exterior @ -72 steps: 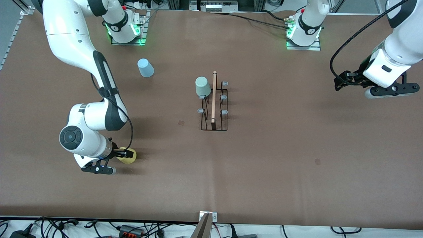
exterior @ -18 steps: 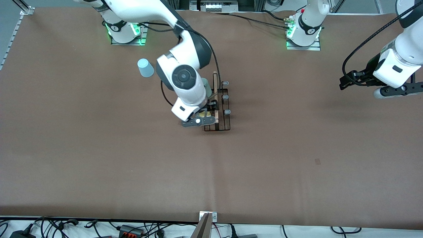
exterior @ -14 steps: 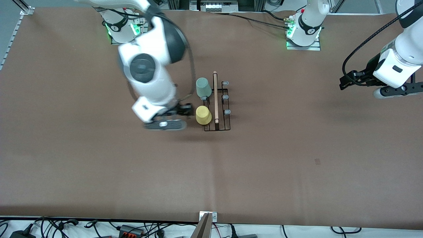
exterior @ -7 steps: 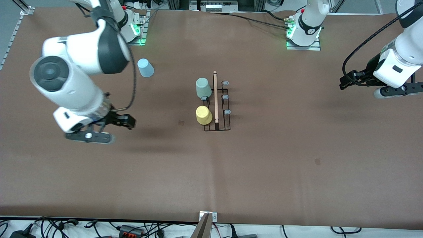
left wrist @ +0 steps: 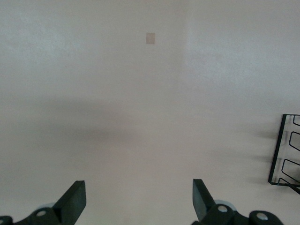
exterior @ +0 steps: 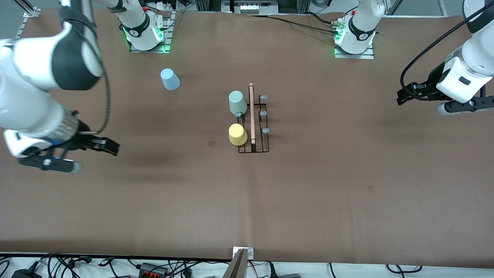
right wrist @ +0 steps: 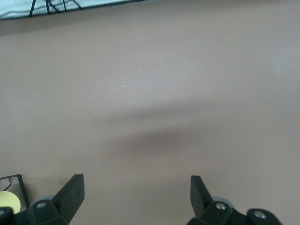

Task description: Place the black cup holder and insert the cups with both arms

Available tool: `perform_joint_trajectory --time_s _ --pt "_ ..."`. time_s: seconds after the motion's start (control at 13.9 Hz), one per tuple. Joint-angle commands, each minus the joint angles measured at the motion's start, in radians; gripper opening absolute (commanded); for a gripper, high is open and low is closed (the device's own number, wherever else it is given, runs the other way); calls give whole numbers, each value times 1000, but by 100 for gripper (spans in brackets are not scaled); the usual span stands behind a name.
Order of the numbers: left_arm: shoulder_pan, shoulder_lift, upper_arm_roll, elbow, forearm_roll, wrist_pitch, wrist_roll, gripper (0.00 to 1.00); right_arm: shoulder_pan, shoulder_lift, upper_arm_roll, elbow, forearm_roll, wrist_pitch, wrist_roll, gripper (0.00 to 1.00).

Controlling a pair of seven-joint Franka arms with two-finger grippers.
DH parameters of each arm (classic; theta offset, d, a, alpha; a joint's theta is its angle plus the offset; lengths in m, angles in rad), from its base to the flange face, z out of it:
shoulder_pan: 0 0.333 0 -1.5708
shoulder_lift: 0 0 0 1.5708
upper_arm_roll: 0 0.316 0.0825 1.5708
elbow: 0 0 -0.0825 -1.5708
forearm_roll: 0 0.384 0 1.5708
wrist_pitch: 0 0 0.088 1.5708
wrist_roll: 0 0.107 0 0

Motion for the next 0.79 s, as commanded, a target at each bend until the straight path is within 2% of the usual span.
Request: perform_joint_trajectory --time_s 0.0,0.07,0.22,0.29,0.5,0.65,0.72 --pt "11 -10 2 -5 -15 -15 13 100 -187 -82 159 -28 -13 -17 -83 100" --pt "18 -10 2 -5 -15 -20 15 100 -264 -99 219 -43 -26 -29 -100 100" --pt "19 -10 2 -5 -15 -24 13 100 -429 -144 386 -74 -110 -31 -143 100" --pt "19 -10 2 -5 -15 -24 13 100 -477 -161 438 -89 -130 -32 -150 100" --pt "19 -7 2 -2 -16 -24 13 100 -458 -196 413 -129 -189 -31 -185 100" --pt "19 -5 2 1 -16 -24 13 100 -424 -198 361 -132 -186 -29 -219 100" --pt "19 -5 2 1 -15 -24 13 100 -426 -210 359 -144 -183 -29 -226 100"
